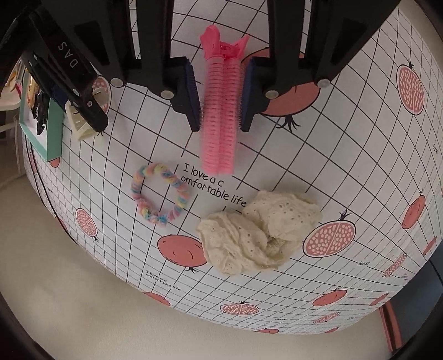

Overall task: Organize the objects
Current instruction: 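Lift the pink roller and white clip and carry both over the tray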

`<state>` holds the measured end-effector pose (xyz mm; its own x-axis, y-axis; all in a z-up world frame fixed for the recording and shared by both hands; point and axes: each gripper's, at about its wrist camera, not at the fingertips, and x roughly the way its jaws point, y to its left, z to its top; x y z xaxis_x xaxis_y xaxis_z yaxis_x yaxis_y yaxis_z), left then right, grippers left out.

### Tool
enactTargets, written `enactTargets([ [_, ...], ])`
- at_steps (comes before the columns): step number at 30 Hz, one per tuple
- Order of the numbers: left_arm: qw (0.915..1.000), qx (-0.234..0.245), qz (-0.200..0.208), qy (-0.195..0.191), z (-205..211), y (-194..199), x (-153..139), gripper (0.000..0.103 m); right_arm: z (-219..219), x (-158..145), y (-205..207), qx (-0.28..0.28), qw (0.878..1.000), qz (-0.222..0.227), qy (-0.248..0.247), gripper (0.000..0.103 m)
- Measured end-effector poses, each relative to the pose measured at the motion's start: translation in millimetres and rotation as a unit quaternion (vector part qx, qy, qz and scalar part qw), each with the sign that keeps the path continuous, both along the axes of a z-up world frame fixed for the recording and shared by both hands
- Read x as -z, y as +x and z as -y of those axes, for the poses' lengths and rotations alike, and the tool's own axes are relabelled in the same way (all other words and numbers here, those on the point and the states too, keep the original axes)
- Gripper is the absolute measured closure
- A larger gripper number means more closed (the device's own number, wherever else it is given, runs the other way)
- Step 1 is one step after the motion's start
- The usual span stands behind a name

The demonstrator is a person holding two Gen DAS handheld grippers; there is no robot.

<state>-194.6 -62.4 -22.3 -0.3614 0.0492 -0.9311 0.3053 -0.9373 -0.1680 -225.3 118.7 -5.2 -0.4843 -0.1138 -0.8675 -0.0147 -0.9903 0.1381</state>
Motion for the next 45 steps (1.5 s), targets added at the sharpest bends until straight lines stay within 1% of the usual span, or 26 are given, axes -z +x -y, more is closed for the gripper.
enactTargets([
  [4,0.9996,-0.004,-0.027,0.01,4.3,2.5,-20.7,0.074,-6.4,-17.3,1.7,0.003,1.0,-0.017,-0.006,0.043],
  [8,0.9984,0.001,-0.053,0.018,-2.5,1.2,-42.3,0.074,-18.0,-35.2,4.5,0.014,0.999,-0.031,-0.015,0.043],
  [11,0.9977,0.007,-0.064,0.024,-15.5,-5.7,-49.4,0.074,-28.7,-45.4,8.0,0.02,0.999,-0.038,-0.018,0.043],
  [16,0.996,0.025,-0.073,0.045,-44.2,4.6,-62.0,0.074,-55.5,-54.5,15.9,0.043,0.998,-0.041,-0.013,0.043],
  [22,0.9927,0.069,-0.073,0.066,-98.5,6.7,-62.6,0.074,-95.5,-61.6,28.1,0.071,0.996,-0.043,0.014,0.043],
  [27,0.9886,0.106,-0.071,0.08,-140.8,11.5,-61.7,0.074,-135.9,-66.8,39.1,0.105,0.993,-0.044,0.015,0.043],
  [33,0.983,0.143,-0.072,0.09,-177.4,16.6,-61.3,0.074,-174.0,-67.9,50.4,0.139,0.989,-0.041,0.013,0.043],
  [38,0.9752,0.185,-0.076,0.094,-207.6,21.5,-59.7,0.074,-193.6,-59.7,55.2,0.157,0.987,-0.03,0.008,0.043],
  [41,0.9706,0.208,-0.073,0.096,-222.7,24.4,-55.7,0.074,-200.6,-54.3,57.0,0.164,0.986,-0.023,0.016,0.043],
  [45,0.966,0.223,-0.062,0.116,-235.7,25.5,-44.5,0.074,-214.2,-48.5,59.6,0.18,0.983,-0.017,0.006,0.043],
])
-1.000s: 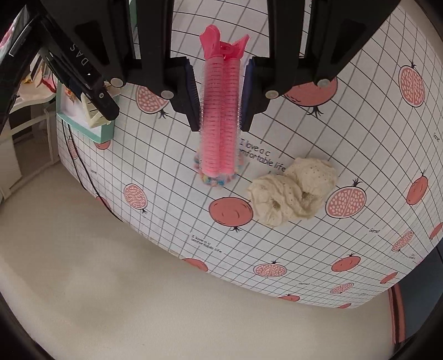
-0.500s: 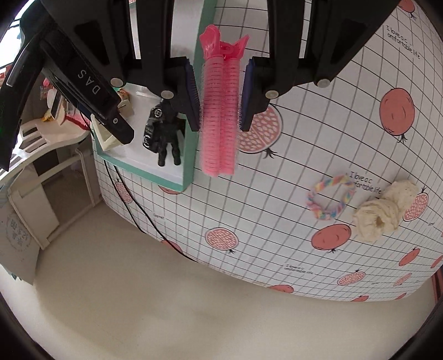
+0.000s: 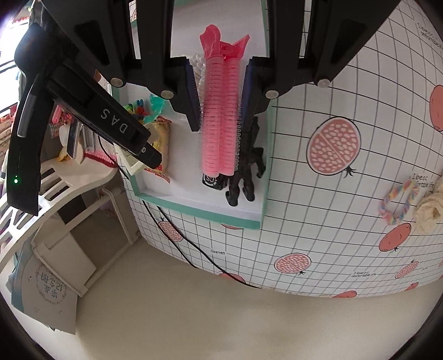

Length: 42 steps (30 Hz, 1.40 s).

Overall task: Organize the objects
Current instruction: 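Lift the pink roller and white clip and carry both over the tray, then lower both items into the tray and open both grippers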

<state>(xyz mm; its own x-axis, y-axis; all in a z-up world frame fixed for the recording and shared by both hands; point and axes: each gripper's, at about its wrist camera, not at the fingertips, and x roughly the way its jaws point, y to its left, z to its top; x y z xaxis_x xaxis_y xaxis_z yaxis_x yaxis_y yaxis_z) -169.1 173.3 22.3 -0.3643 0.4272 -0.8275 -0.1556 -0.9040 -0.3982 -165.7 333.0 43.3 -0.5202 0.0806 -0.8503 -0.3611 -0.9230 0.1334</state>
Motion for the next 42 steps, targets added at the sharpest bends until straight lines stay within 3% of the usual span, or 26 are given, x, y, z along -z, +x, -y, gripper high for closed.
enactTargets([
  [7,0.9991,0.029,0.01,0.031,-19.3,0.4,12.9,0.074,-16.5,6.4,3.8,0.016,1.0,0.003,-0.012,0.043],
  [16,0.998,0.06,-0.004,0.02,-35.7,3.7,13.6,0.072,-20.0,11.5,2.7,0.016,0.999,0.004,-0.03,0.042],
  [19,0.998,0.06,-0.003,0.018,-36.8,2.0,14.2,0.058,-19.6,10.9,2.1,0.015,0.999,0.002,-0.034,0.042],
  [24,0.9981,0.06,-0.009,0.014,-33.7,2.2,9.3,0.056,-17.8,8.6,1.3,0.011,0.999,0.0,-0.033,0.041],
  [35,0.9986,0.036,-0.038,0.006,-14.6,0.9,-13.5,0.056,-12.6,-17.4,5.6,0.001,0.999,-0.028,-0.029,0.041],
  [42,0.9979,-0.014,-0.059,-0.024,6.9,-5.2,-19.5,0.052,-7.1,-12.6,4.0,-0.01,1.0,-0.014,-0.021,0.041],
])
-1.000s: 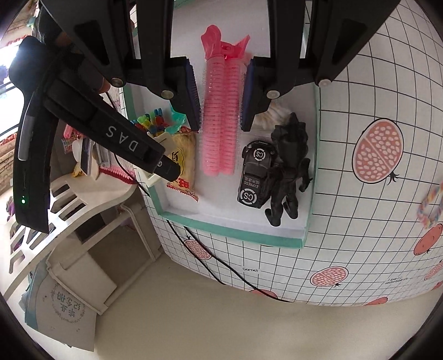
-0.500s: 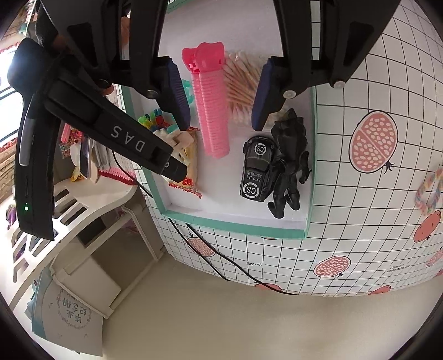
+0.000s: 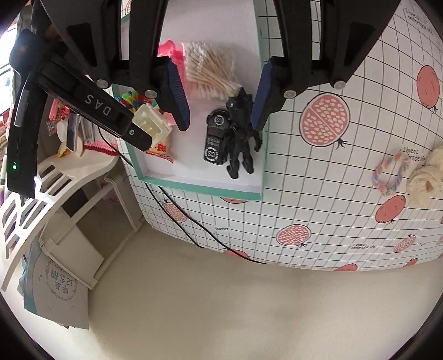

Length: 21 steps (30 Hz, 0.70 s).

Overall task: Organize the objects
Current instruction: 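Lower both items into the tray and open both grippers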

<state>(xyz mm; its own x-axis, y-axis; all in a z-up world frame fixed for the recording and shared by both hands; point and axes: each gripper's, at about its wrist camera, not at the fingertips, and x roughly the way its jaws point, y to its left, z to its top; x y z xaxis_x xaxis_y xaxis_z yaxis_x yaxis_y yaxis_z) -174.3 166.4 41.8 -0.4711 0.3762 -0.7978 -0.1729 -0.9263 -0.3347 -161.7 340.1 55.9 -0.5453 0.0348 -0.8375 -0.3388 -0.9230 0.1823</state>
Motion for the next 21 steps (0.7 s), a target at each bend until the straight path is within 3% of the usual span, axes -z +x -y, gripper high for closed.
enactTargets([
  [2,0.9997,-0.02,-0.002,-0.014,8.7,-2.2,2.0,0.047,1.2,1.4,-0.6,-0.003,1.0,0.002,0.0,0.041],
  [6,0.9978,-0.058,-0.004,-0.031,25.6,-7.7,7.3,0.03,3.3,1.4,-0.1,-0.006,1.0,-0.002,0.005,0.021],
  [10,0.9952,-0.091,-0.008,-0.036,42.5,-10.5,9.9,0.023,6.2,1.8,-1.0,-0.014,1.0,-0.002,0.008,0.015],
  [12,0.9934,-0.107,-0.008,-0.039,49.4,-11.6,11.6,0.018,7.3,2.0,-1.5,-0.016,1.0,-0.003,0.011,0.006],
  [14,0.9918,-0.122,-0.008,-0.036,56.1,-12.7,13.2,0.01,7.8,1.8,-1.6,-0.017,1.0,-0.006,0.009,0.002],
  [17,0.989,-0.141,-0.015,-0.044,62.8,-12.9,13.5,0.009,8.8,0.5,-1.4,-0.018,1.0,-0.01,0.011,0.0],
  [21,0.987,-0.15,-0.025,-0.053,66.9,-13.1,12.4,0.0,9.8,0.3,-1.7,-0.018,1.0,-0.012,0.011,0.0],
])
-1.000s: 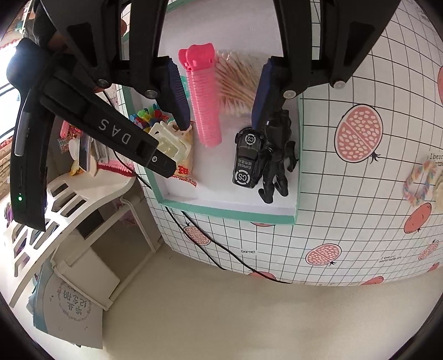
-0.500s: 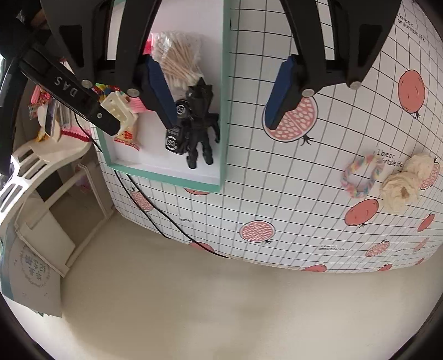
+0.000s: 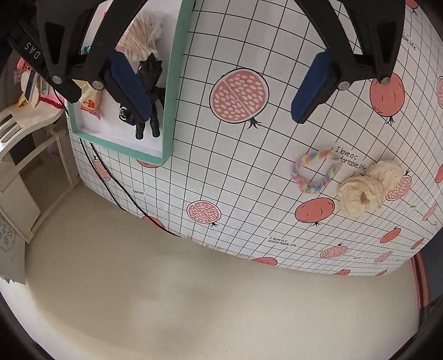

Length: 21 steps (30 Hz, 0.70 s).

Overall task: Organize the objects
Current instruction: 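Lower both items into the tray and open both grippers, then move both grippers back toward the lace scrunchie and rainbow hair tie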

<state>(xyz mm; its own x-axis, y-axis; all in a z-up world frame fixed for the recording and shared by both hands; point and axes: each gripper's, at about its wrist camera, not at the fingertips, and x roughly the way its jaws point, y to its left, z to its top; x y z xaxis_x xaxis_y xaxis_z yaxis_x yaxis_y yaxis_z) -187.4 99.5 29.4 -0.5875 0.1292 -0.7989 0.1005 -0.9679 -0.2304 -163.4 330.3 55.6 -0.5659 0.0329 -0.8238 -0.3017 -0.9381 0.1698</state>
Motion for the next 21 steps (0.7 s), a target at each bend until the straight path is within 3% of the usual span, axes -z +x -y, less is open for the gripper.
enactTargets([
  [13,1.0,-0.001,0.003,0.001,2.6,-1.5,-0.4,0.0,1.9,0.5,-0.5,-0.003,1.0,0.006,0.008,0.0],
  [21,1.0,0.0,-0.008,0.003,24.1,-6.3,-13.0,0.0,22.8,-17.8,-3.6,-0.023,0.999,-0.007,0.025,0.0],
])
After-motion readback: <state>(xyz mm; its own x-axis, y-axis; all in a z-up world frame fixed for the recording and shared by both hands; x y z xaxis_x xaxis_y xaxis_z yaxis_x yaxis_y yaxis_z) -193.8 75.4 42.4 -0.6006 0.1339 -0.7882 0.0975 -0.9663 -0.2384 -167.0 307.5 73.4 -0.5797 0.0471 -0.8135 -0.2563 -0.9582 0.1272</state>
